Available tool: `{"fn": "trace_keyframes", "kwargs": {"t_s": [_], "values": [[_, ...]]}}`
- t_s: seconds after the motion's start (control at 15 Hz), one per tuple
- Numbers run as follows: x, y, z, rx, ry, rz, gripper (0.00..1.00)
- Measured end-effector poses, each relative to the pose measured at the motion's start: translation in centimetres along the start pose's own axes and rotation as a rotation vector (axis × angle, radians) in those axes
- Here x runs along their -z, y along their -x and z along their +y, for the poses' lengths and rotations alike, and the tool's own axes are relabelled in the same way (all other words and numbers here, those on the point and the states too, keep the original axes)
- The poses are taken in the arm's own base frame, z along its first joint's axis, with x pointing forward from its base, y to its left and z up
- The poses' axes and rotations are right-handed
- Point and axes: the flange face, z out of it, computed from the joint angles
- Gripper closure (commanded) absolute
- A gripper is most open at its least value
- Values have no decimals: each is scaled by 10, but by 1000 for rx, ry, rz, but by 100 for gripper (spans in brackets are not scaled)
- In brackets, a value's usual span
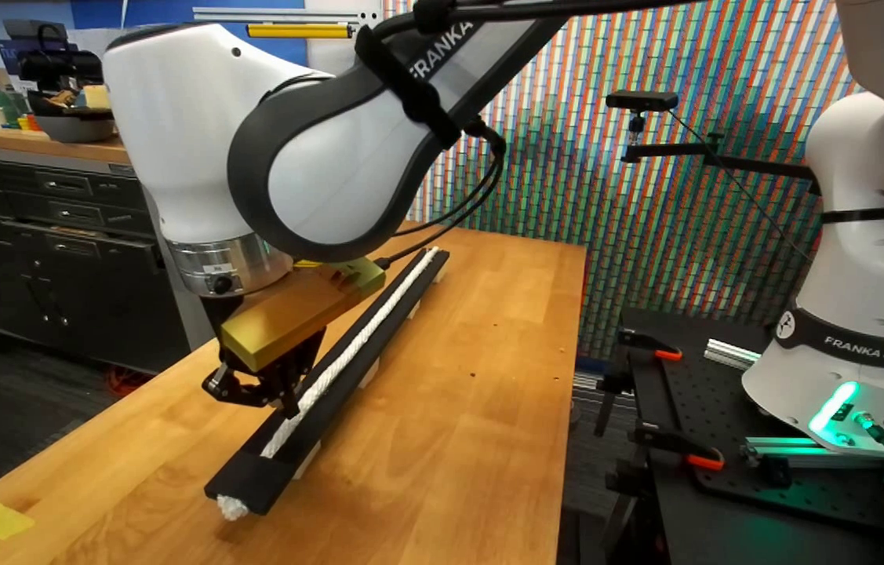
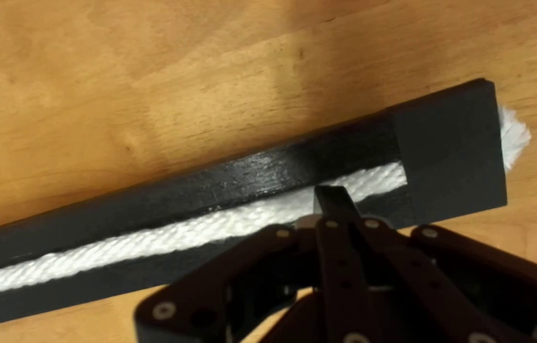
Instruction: Straighten the rope on the black object and press it in
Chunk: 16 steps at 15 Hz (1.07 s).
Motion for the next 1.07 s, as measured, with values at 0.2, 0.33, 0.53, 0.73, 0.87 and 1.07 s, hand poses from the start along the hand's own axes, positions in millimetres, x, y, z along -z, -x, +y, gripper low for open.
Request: {"fn": "trace_keyframes", "kwargs": {"t_s": [0.2,0.33,0.53,0.73,0.87,1.07], "values": [[-7,7,-2,11,1,-2,100],[-9,9,-3,14,-6,2,100],[-12,10,-3,16,-16,9,100],[-14,10,-3,17,-25,19,100],[-14,9,-3,20,-33,30,100],[-16,9,-2,22,-35,37,100]]}}
